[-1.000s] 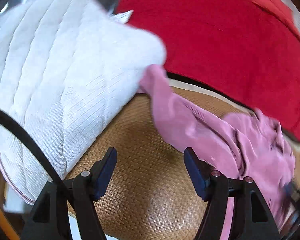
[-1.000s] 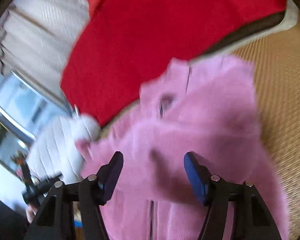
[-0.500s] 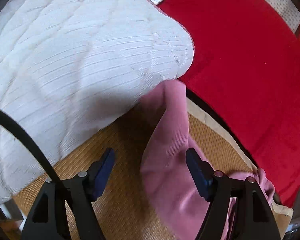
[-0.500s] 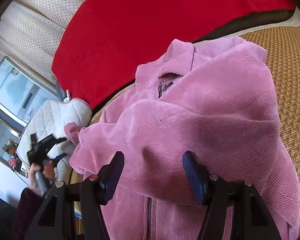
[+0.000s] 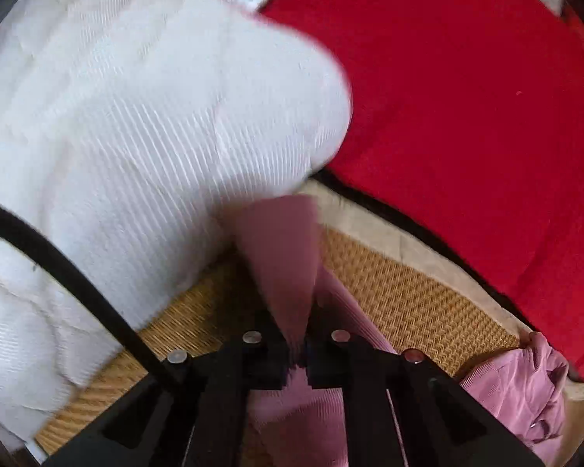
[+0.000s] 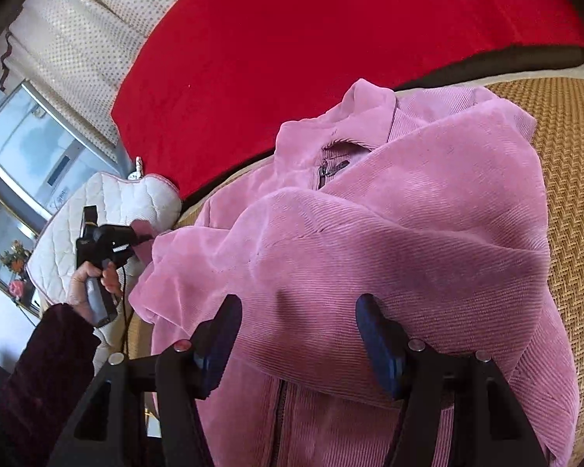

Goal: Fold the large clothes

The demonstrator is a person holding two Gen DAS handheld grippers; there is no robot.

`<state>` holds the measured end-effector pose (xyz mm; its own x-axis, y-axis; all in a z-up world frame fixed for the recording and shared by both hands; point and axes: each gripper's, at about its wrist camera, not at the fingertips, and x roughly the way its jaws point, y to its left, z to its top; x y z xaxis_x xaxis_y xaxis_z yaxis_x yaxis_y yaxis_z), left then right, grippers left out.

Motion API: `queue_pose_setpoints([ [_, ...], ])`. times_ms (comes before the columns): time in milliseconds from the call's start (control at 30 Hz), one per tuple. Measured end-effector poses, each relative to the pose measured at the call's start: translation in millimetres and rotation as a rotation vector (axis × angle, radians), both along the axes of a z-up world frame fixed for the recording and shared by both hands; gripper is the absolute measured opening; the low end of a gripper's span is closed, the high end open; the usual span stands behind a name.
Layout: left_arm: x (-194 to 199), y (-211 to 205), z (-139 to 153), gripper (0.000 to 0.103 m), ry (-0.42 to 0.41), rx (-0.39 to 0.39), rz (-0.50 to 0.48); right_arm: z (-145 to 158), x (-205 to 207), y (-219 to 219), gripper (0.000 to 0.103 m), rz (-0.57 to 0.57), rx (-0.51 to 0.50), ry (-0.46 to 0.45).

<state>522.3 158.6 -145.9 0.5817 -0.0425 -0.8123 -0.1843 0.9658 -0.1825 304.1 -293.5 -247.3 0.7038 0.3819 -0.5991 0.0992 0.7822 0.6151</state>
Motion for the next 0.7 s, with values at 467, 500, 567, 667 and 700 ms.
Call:
queue_pose_setpoints([
  [467, -116.5, -74.9, 198.0, 0.005, -0.352, 0.184, -0.443, 16.7, -20.6, -32.9, 0.065, -0.144, 0.063, -0.055],
  [500, -124.2, -99.7, 201.4, 0.005, -0.359, 0.180, -0.493, 20.2, -24.1, -38.0, 0.065, -0.167, 0.060, -0.069],
  [567, -148.3, -139.3, 216.2, 0.005, -0.368, 0.173, -0.597, 27.2, -32.2, -50.3, 0.065, -0.218, 0.058, -0.096],
  [667, -187.2, -200.3, 227.9, 0.005, -0.372, 0.142, -0.781, 35.9, -46.6, -72.3, 0.065, -0.308, 0.060, -0.133],
  [700, -200.9, -221.9, 227.0, 0.013, -0.361, 0.147, -0.851, 38.6, -53.2, -82.5, 0.065, -0.354, 0.063, -0.146],
])
